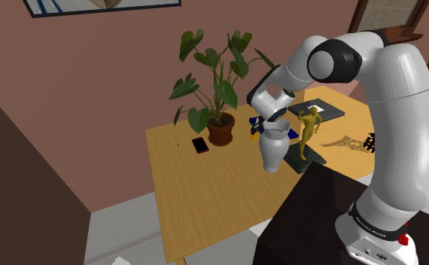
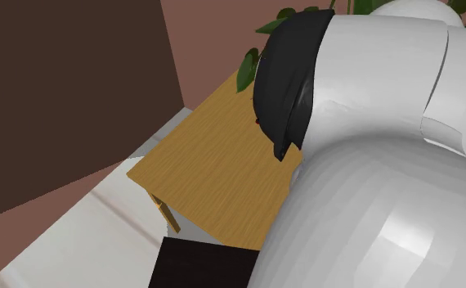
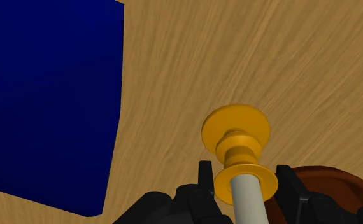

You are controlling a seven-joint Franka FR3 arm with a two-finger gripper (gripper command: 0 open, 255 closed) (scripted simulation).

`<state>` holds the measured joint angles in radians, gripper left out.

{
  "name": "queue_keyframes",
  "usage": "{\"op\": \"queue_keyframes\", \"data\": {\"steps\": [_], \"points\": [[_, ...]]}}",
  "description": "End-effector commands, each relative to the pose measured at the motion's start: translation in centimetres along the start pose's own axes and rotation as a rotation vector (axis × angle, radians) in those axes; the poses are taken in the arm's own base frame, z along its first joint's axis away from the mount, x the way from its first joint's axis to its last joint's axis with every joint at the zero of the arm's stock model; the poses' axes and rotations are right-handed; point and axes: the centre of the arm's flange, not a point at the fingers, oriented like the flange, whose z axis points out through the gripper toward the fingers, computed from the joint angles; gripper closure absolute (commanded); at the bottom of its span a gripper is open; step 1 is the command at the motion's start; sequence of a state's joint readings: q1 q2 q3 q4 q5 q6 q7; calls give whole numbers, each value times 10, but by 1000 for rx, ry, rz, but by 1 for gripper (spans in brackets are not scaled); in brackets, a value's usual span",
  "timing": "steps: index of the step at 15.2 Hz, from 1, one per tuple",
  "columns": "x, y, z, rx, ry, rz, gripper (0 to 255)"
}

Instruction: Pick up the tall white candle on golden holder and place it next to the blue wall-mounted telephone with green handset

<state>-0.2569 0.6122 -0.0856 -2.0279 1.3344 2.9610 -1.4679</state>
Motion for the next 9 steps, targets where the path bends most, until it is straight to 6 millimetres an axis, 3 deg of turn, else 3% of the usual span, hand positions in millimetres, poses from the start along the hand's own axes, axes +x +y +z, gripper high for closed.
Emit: {"op": "queue_keyframes", "data": {"steps": [1,9], "points": [[-28,-5,27,15,-45,5,255],[-30,-5,31,15,-45,5,255]]}}
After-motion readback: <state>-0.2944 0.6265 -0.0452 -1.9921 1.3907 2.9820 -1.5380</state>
